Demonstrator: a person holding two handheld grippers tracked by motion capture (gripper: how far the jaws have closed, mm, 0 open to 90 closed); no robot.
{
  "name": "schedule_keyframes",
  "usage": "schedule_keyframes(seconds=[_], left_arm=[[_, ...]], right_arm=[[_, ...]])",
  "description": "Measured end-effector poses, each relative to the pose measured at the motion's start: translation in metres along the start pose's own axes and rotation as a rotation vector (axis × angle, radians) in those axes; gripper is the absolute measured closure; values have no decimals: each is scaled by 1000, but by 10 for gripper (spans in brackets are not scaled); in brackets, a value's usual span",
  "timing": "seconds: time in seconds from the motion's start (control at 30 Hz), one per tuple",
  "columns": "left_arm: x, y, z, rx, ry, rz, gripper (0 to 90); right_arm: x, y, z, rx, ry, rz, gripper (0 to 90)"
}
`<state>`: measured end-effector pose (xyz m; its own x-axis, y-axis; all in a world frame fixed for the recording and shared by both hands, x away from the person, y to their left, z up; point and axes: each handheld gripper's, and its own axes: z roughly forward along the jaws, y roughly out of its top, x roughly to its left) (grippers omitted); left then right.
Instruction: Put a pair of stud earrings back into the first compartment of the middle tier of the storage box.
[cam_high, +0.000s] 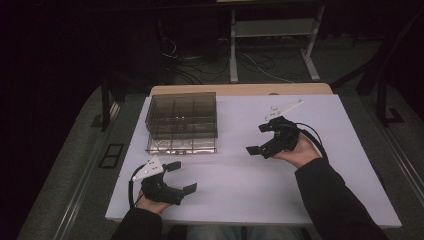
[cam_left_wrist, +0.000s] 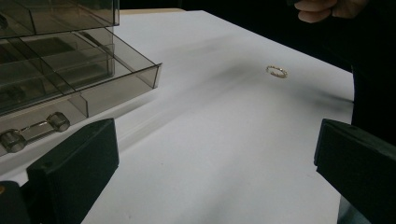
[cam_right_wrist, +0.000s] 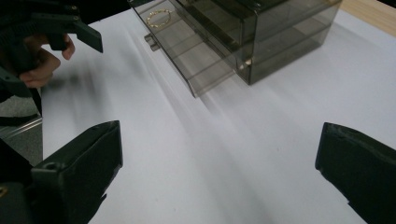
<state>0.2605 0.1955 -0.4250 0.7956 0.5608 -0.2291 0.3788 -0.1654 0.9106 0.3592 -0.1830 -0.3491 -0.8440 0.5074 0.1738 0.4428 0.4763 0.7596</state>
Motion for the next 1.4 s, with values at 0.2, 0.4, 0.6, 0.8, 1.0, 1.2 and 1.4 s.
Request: schedule_keyframes(seconds=[0.2, 0.4, 0.6, 0.8, 1.0, 1.2, 1.4], left_arm=[[1, 0, -1, -2, 4, 0, 0], [1, 0, -1, -1, 6, 1, 0], [1, 0, -2, -7, 7, -3, 0], [1, 0, -3, -6, 3, 2, 0], [1, 0, -3, -6, 3, 2, 0], [1, 1, -3, -6, 2, 6, 0], [1, 1, -3, -4, 0, 8, 0]], right_arm=[[-1, -22, -8, 4, -40, 11, 1], [-3, -41, -15, -4, -58, 39, 1], [-5, -52, -23, -21, -68, 57, 1], [-4, -65, -27, -28, -72, 85, 1], [-4, -82, -29, -38, -90, 113, 1], [-5, -95, -30, -19, -113, 132, 1], [-5, -103, -35, -22, -122, 155, 1]])
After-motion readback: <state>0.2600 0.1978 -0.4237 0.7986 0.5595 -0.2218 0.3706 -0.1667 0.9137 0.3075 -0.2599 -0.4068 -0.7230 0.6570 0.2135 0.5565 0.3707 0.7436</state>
